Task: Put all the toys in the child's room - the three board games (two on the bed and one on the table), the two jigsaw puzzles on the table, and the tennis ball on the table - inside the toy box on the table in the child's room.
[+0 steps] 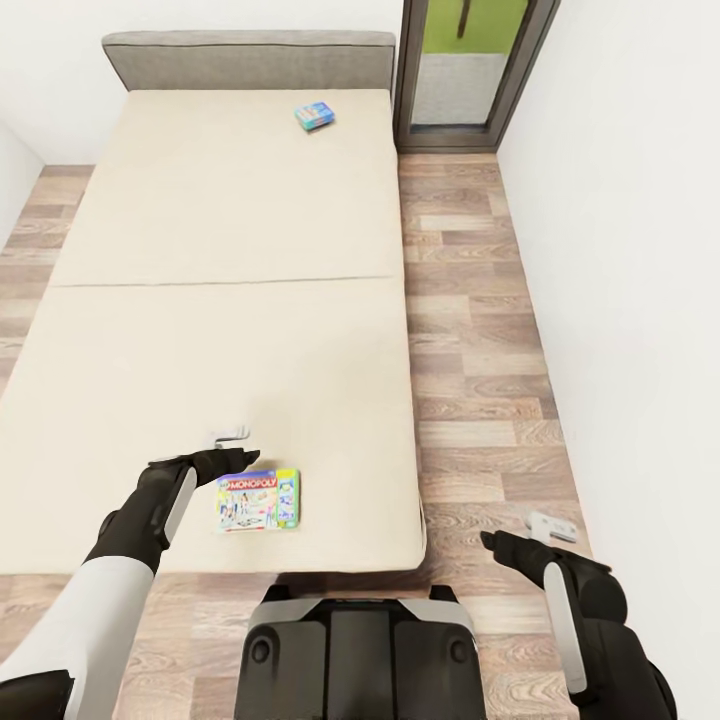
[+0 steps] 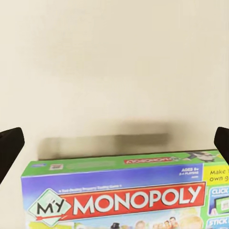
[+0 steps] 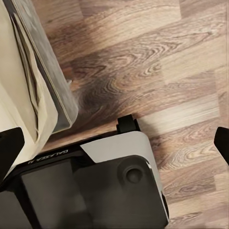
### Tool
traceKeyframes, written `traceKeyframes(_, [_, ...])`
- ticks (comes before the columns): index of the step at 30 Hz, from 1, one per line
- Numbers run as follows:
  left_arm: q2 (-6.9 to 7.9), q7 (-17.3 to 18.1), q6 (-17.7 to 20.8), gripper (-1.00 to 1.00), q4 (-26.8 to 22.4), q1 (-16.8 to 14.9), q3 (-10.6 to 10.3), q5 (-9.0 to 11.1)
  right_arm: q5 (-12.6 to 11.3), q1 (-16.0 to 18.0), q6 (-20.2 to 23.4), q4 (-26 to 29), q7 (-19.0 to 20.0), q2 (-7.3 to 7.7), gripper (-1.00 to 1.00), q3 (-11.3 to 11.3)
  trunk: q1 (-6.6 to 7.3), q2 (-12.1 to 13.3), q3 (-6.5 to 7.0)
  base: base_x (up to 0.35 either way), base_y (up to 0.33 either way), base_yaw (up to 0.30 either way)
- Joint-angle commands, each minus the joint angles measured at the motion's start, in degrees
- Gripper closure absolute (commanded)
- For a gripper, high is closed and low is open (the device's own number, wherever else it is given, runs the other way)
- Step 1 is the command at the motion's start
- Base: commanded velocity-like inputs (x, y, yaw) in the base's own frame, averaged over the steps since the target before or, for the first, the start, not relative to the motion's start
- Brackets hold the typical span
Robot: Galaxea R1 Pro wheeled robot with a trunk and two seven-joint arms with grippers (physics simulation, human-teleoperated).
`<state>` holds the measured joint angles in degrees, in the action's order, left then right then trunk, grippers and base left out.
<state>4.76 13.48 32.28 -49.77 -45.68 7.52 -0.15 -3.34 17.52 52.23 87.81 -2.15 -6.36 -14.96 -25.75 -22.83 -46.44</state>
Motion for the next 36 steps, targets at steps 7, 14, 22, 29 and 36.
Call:
traceKeyframes(7, [-0.02,0.3,0.3,-1.0,-0.1,0.0,0.1,0.0,-0.4,0.0,0.2,0.1,-0.3,-0.05,-1.0,-0.4,-0.03,-0.1,-0.71,0.0,0.0,0.0])
traceKeyframes(14, [-0.02,0.4,0.2,-1.0,-0.1,0.0,0.1,0.0,-0.4,0.0,0.2,0.1,-0.3,-0.05,-1.0,-0.4,-0.03,-0.1,-1.36,0.0,0.0,0.0])
traceKeyframes(22, [-0.02,0.6,0.2,-1.0,-0.1,0.0,0.1,0.0,-0.4,0.0,0.2,0.0,-0.3,-0.06,-1.0,-0.4,-0.03,-0.1,-2.1,0.0,0.0,0.0])
traceKeyframes(29, [-0.02,0.7,0.2,-1.0,-0.1,0.0,0.1,0.0,-0.4,0.0,0.2,0.0,-0.3,-0.06,-1.0,-0.4,-0.03,-0.1,-2.75,0.0,0.0,0.0])
traceKeyframes(36, [-0.02,1.0,-1.2,-1.0,-0.3,0.0,0.1,0.0,-0.4,0.0,0.2,0.0,-0.3,-0.06,-1.0,-0.4,-0.03,-0.1,-3.39,0.0,0.0,0.0])
